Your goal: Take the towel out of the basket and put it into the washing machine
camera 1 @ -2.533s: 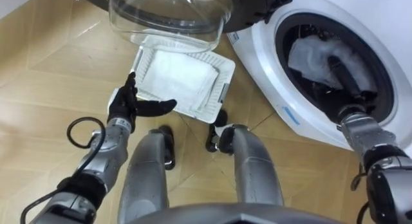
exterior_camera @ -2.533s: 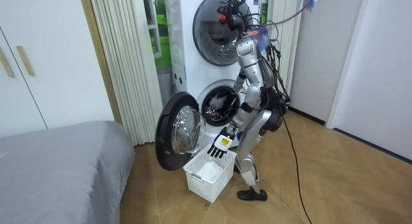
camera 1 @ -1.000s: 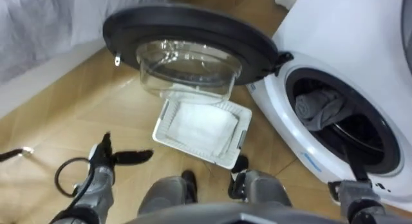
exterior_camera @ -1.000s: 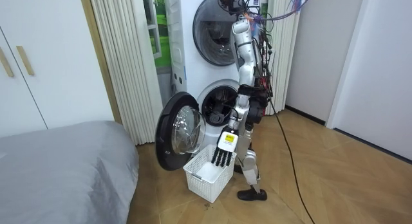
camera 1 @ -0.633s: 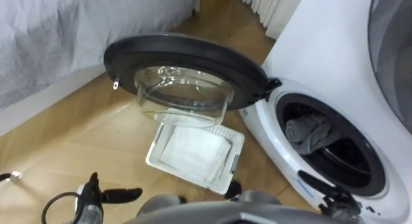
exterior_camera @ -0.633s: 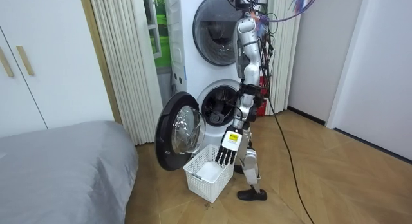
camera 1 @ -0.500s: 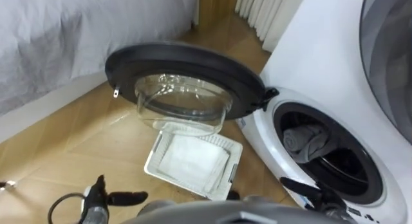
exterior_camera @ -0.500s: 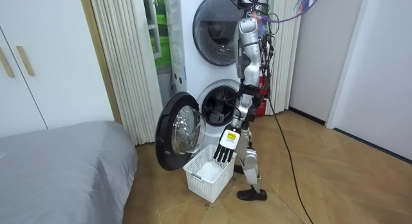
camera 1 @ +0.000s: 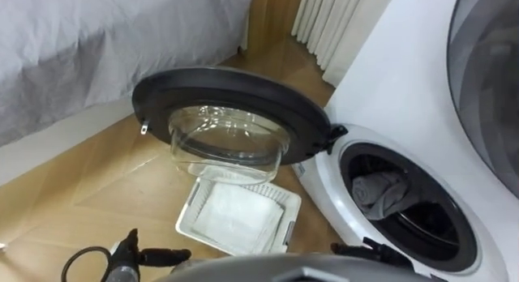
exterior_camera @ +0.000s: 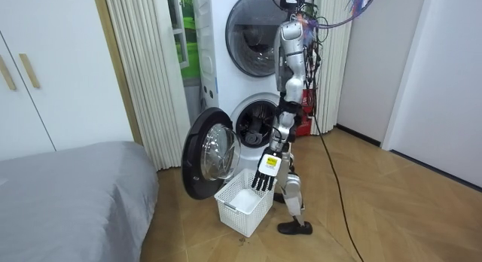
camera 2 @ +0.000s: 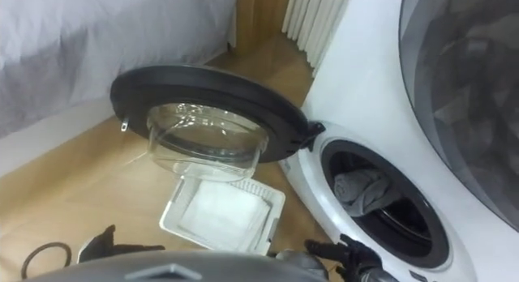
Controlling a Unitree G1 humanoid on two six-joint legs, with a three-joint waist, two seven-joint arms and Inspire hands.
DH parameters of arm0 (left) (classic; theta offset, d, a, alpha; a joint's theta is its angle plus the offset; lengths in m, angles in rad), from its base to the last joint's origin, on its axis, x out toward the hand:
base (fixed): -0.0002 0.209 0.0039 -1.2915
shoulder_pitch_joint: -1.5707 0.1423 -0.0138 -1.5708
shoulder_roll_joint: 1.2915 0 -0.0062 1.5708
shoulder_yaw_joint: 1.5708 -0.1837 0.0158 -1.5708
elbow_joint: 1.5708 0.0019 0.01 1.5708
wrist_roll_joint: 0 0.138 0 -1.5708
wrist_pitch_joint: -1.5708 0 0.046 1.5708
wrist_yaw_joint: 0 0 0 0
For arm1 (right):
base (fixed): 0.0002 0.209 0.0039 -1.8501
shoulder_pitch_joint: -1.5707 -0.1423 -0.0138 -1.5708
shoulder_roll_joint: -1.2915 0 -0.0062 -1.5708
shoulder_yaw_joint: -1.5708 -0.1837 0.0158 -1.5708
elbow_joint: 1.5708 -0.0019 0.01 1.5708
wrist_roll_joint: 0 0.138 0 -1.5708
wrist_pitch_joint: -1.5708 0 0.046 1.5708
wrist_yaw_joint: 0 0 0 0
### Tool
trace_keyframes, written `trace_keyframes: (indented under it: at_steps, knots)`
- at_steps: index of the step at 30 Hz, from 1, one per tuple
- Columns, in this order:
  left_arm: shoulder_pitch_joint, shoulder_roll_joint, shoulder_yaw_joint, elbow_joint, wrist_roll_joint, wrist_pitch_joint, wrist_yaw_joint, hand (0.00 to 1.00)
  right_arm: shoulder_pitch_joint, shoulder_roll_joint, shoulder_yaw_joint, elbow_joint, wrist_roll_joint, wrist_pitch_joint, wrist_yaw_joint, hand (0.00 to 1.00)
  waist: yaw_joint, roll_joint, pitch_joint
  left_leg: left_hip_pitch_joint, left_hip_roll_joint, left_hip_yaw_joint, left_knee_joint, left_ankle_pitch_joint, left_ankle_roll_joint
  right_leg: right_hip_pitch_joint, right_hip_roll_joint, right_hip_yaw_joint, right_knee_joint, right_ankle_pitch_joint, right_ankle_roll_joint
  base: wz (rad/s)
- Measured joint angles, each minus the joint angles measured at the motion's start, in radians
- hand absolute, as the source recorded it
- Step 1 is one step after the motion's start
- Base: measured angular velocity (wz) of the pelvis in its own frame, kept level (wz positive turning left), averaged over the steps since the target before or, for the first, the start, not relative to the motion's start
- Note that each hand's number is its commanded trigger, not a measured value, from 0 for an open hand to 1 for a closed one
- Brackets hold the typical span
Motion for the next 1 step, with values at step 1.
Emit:
trace_keyframes:
  at_steps: [1]
  knots:
    - [0.004,0.0,0.006,-0.001,0.0,0.001,0.0,0.0,0.0,0.0,-0.002,0.0,0.0,0.006,0.0,0.0,0.0,0.001,-0.0004,0.002,0.0,0.0,-0.002,0.0,0.0,0.001,0.001,0.001,0.0,0.0,0.0,0.0]
